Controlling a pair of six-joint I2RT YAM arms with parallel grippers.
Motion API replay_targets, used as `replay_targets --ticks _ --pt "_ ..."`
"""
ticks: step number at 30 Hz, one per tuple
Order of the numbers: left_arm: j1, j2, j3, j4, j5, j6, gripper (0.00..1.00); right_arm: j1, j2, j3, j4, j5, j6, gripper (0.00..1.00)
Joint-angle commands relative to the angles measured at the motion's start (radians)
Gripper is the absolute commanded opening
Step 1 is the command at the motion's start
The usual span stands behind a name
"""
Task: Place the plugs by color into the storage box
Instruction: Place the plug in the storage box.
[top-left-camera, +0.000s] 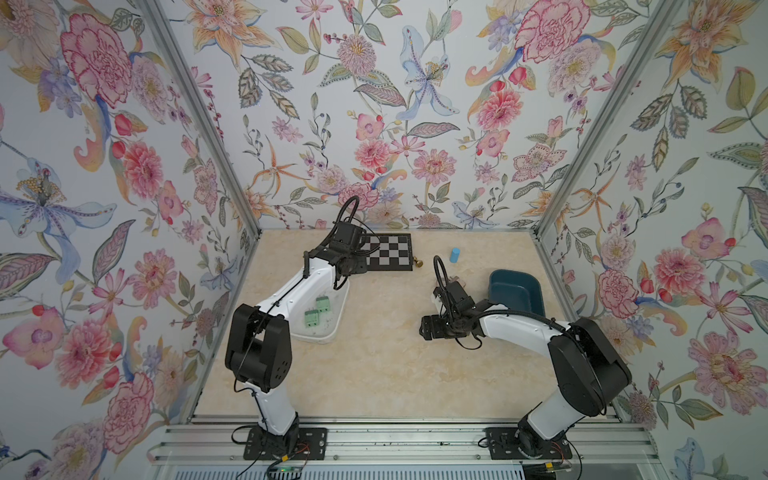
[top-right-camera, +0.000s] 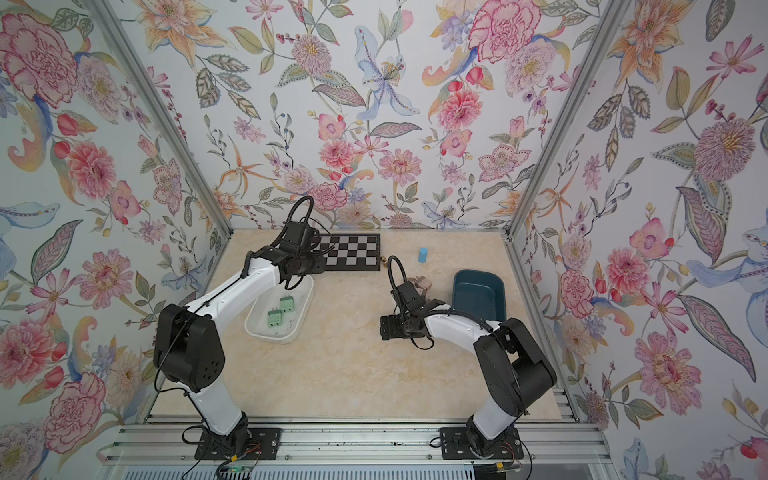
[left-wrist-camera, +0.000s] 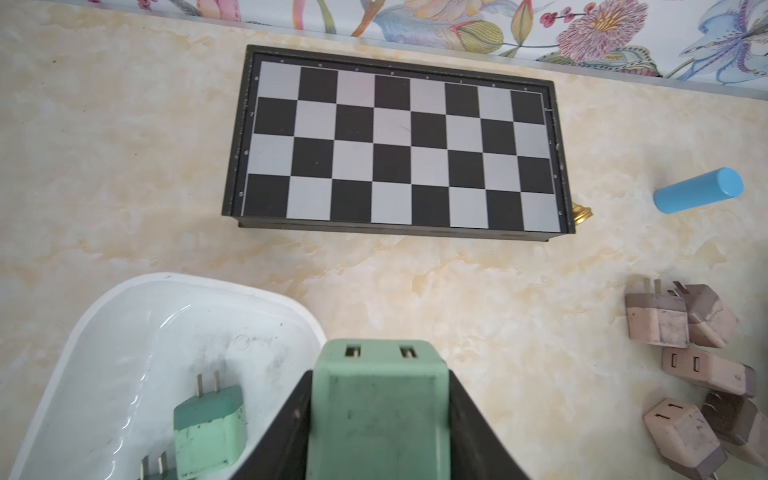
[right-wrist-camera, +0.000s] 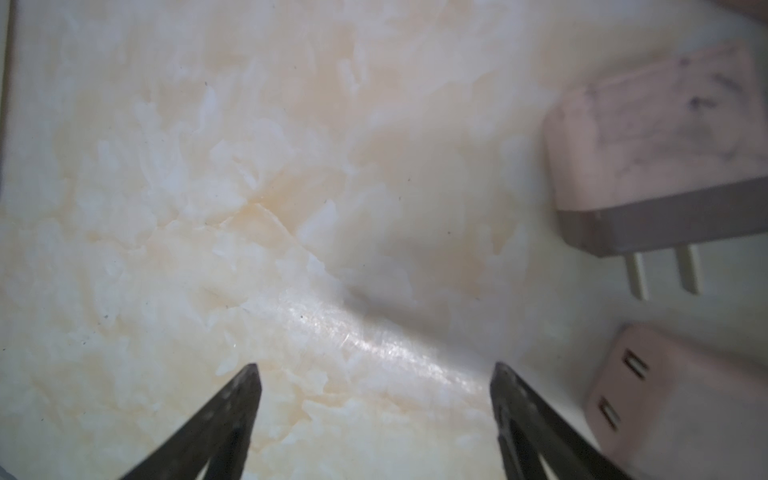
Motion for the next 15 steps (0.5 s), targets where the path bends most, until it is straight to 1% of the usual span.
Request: replay_targets --ticks 1,4,8,15 --pt "0.058 -0.041 -0.114 -0.034 -0.034 0.028 0.39 0.014 0.02 0.041 -0.004 -0.002 0.017 0.88" --pt "0.086 -0.071 -0.202 0.01 -0.017 0.031 0.39 0.023 0.031 0.055 -0.004 -0.003 0.022 0.88" --pt "0.091 -0.058 -0.27 0.058 -0.011 0.024 0.39 0.027 0.039 0.064 -0.005 -0.002 0.026 0.88" --pt "0.094 0.051 -0.341 0.177 0.023 0.005 0.4 0.027 0.011 0.043 -0.006 0.006 0.03 0.88"
